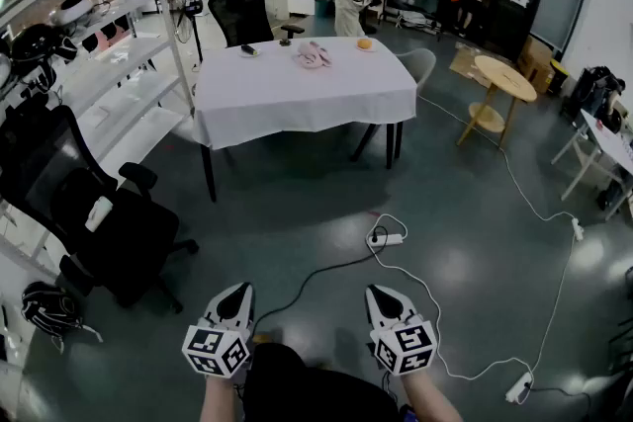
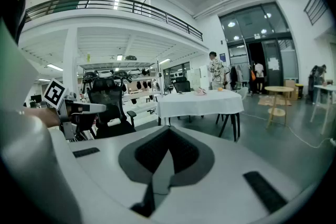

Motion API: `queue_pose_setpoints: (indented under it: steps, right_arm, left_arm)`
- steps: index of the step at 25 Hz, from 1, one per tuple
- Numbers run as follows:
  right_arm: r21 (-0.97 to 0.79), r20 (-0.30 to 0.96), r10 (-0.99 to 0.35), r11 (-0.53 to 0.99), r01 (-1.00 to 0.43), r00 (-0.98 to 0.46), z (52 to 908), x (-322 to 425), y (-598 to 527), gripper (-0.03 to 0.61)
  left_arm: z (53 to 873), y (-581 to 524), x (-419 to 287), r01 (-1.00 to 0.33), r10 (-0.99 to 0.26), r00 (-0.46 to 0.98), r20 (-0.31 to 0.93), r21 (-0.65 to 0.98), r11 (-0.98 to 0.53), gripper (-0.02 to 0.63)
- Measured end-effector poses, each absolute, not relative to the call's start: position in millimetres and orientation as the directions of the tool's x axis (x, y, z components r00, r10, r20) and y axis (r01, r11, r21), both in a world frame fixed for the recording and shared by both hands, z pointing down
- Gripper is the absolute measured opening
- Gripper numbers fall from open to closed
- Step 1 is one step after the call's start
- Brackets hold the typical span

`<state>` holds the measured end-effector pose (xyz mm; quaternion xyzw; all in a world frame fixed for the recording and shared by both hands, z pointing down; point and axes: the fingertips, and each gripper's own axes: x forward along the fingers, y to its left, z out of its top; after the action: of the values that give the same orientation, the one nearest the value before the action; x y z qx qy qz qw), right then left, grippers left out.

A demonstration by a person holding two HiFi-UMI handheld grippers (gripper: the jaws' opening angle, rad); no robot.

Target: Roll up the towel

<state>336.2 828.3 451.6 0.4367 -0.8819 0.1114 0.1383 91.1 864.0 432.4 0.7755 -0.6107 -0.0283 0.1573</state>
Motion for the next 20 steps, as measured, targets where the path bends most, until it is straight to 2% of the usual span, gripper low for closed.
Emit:
queue_pose_setpoints:
  steps: [18, 19, 20]
  right_arm:
    - [-0.099, 0.308, -0.733, 0.61, -0.786, -0.607, 452, 345, 852, 0.005]
    - [-0.106, 0.303, -0.734, 0.607, -0.787, -0.608, 452, 347, 853, 0.002]
    - [-0.112, 0.299, -0.734, 0.608, -0.786, -0.61, 452, 348, 854, 0.012]
  left_arm:
    - [435, 895, 111, -0.942, -0.962, 0.226, 0.15, 0.287, -0.176, 0.014]
    - [436, 896, 112, -0.937, -0.962, 0.23, 0.148, 0.301, -0.178, 0.027]
    - [437, 898, 113, -0.931, -0.96, 0.24, 0.146, 0.316, -0.184, 0.105]
